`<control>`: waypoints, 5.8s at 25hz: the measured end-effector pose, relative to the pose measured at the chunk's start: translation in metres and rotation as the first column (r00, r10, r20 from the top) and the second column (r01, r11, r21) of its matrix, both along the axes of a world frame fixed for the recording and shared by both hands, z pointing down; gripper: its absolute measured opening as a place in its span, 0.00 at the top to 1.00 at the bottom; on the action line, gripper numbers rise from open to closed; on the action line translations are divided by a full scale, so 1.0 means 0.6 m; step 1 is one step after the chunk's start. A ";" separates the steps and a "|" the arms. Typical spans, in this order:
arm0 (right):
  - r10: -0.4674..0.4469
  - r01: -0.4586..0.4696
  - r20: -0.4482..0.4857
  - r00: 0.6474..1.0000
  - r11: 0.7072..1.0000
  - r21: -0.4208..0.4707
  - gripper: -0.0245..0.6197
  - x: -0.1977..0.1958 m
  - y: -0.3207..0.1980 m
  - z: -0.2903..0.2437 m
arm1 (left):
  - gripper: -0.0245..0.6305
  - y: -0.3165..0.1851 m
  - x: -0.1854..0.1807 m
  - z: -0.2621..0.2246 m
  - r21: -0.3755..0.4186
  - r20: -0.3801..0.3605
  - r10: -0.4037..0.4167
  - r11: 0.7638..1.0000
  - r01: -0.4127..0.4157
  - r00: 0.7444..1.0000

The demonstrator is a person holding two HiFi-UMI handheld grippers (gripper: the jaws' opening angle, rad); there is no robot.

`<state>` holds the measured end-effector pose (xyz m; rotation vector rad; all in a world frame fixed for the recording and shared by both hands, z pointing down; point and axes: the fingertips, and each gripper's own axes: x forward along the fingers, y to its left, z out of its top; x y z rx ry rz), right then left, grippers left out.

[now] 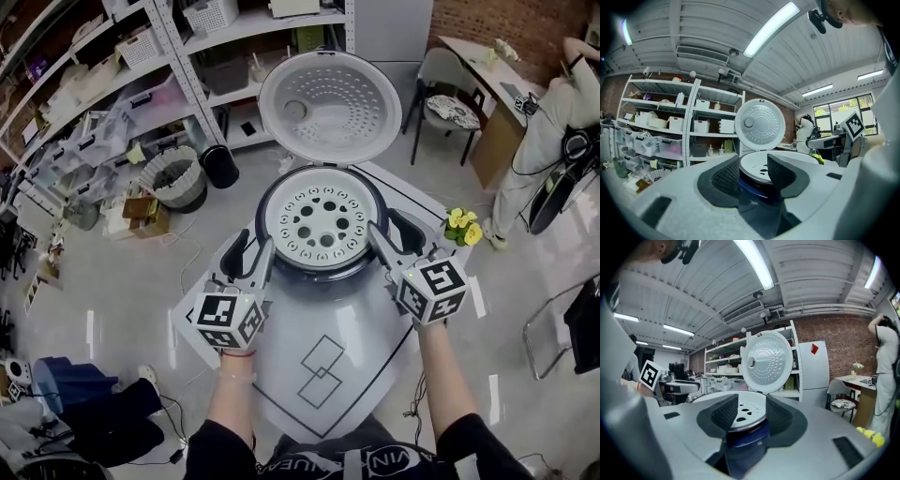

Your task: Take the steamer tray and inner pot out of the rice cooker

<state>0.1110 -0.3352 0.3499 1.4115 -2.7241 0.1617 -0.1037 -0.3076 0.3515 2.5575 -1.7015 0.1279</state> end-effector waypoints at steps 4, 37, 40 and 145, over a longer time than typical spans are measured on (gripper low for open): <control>-0.002 -0.007 -0.135 0.991 0.998 -0.059 0.69 -0.009 -0.062 0.011 | 0.70 -0.040 0.008 0.003 -0.003 0.010 0.019 1.000 -0.019 1.000; -0.196 0.102 -0.611 0.767 0.977 -0.186 0.80 -0.061 -0.195 0.077 | 0.70 -0.076 0.018 0.008 0.010 0.014 0.098 0.995 -0.098 0.995; -0.183 0.111 -0.617 0.765 0.982 -0.154 0.81 -0.065 -0.192 0.067 | 0.70 -0.073 0.019 0.006 0.006 0.016 0.103 0.995 -0.104 0.995; -0.385 0.389 0.089 0.919 0.921 -0.032 0.88 -0.300 0.185 -0.075 | 0.89 0.236 -0.275 -0.080 0.095 -0.168 -0.358 0.921 0.377 0.918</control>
